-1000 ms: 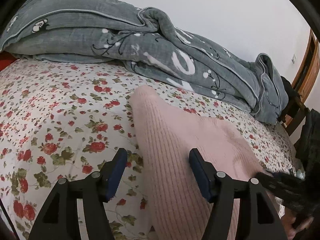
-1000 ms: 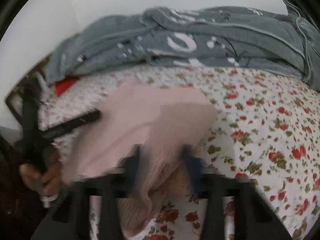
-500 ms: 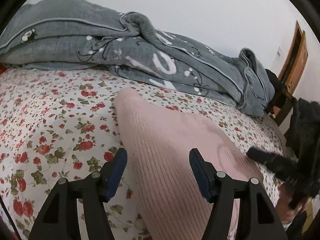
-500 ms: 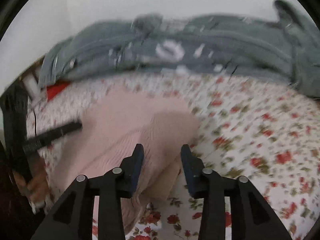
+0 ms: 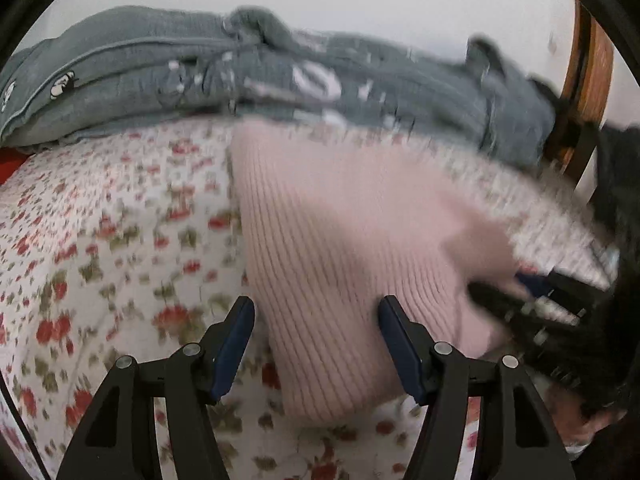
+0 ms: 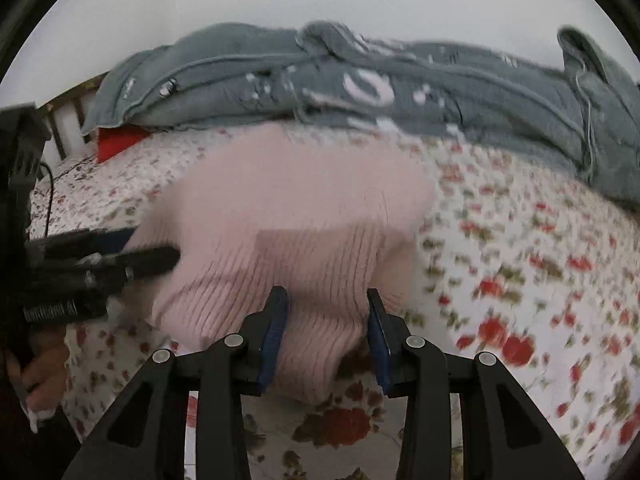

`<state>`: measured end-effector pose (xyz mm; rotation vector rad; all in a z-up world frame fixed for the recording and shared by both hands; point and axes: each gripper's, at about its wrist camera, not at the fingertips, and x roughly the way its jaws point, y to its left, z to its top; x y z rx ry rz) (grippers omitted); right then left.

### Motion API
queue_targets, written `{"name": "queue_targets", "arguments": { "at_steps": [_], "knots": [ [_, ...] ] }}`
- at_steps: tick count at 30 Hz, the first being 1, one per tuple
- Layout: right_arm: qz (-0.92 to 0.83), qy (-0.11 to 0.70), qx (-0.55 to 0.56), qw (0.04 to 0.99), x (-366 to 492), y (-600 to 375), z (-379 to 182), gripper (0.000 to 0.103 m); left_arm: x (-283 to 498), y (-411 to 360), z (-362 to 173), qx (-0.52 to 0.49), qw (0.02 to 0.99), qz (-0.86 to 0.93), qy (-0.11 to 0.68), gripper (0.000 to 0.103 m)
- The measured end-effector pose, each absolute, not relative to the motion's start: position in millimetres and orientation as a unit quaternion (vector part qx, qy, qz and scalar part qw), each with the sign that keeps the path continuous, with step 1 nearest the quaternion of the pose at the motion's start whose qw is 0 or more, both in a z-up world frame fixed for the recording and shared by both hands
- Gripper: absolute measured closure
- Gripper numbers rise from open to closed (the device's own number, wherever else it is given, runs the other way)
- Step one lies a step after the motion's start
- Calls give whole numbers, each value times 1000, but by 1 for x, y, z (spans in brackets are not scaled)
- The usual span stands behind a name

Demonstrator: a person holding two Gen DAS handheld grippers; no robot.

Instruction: Fold small clothes

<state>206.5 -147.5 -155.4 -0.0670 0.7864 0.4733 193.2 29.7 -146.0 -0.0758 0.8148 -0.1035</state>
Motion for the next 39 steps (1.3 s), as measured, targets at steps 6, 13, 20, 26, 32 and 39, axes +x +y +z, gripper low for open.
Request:
{"name": "queue_targets", "arguments": {
  "at_steps": [6, 13, 20, 26, 32, 39],
  "knots": [
    [239, 362, 2, 901, 204, -163, -138, 64, 190, 51, -125, -63, 927, -62, 364, 38],
    [243, 344, 30, 906, 246, -161, -108, 62, 240, 71, -108, -97, 920, -84, 370, 40],
    [234, 359, -14, 903, 306, -142, -112, 62, 306, 60, -103, -46, 914, -89, 393, 40],
    [226, 382, -17, 896, 340, -142, -136, 62, 346, 55, -122, -24, 905, -75, 419, 40],
    [225, 401, 10, 888, 349, -150, -151, 60, 359, 60, -143, -23, 901, -60, 428, 40],
    [216, 400, 8, 890, 349, -148, -154, 56, 360, 62, -148, -18, 901, -58, 430, 40]
  ]
}}
